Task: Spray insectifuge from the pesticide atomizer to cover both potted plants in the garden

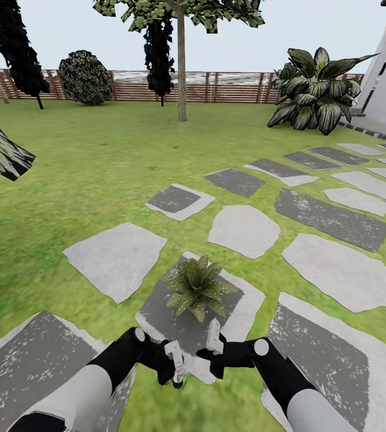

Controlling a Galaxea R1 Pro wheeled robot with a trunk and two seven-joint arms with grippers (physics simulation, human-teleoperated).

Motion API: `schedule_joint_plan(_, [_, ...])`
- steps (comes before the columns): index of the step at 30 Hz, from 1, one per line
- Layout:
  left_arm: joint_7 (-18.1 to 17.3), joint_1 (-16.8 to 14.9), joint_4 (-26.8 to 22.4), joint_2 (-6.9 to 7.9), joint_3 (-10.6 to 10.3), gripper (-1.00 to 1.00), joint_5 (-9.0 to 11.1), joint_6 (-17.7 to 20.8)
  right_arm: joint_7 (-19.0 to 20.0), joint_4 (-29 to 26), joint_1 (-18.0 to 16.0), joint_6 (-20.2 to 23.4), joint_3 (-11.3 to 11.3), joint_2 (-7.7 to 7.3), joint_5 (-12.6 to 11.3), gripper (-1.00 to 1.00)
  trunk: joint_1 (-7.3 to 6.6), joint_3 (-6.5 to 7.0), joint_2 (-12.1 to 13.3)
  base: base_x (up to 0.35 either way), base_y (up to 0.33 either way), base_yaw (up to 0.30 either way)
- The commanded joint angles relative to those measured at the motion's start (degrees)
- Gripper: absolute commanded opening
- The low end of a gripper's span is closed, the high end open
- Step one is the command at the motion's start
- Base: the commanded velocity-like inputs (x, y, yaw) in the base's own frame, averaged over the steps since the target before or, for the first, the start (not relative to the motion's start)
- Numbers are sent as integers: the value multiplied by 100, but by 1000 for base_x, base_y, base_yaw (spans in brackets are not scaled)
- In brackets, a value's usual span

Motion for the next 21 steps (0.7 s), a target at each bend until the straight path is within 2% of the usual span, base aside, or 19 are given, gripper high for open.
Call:
schedule_joint_plan(1, [-24,-3,-13,83,-4,-100,2,46,4,-7,-2,-30,-6,-2,50,-100,-1,-5,-2,0,0,0])
schedule_joint_plan(3, [-23,-6,-12,261,-5,-100,-1,47,4,-7,-2,-30,-6,-4,50,-100,-1,-5,-2,0,0,0])
schedule_joint_plan(12, [-23,17,-38,862,1,-100,6,25,4,16,-2,-30,-6,-11,58,-100,-1,-5,-2,0,0,0])
schedule_joint_plan(13, [-23,23,-39,987,8,-100,7,24,4,22,-2,-31,-12,-15,55,100,-1,-5,-2,0,0,0])
schedule_joint_plan(16, [-22,28,-17,1297,34,-100,44,-1,4,32,-2,-34,-24,-29,56,100,-1,-5,-2,0,0,0])
schedule_joint_plan(18, [4,33,6,1418,60,-100,76,-4,-22,38,-2,-37,-39,-46,61,100,-1,-5,-2,0,0,0])
schedule_joint_plan(20, [186,41,201,1430,244,-100,150,-14,-221,67,3,-45,-52,-76,54,100,-1,-5,-2,0,0,0])
schedule_joint_plan(21, [425,48,402,1415,350,-100,241,-21,-493,137,8,-47,-55,-89,47,100,-1,-5,-2,0,0,0])
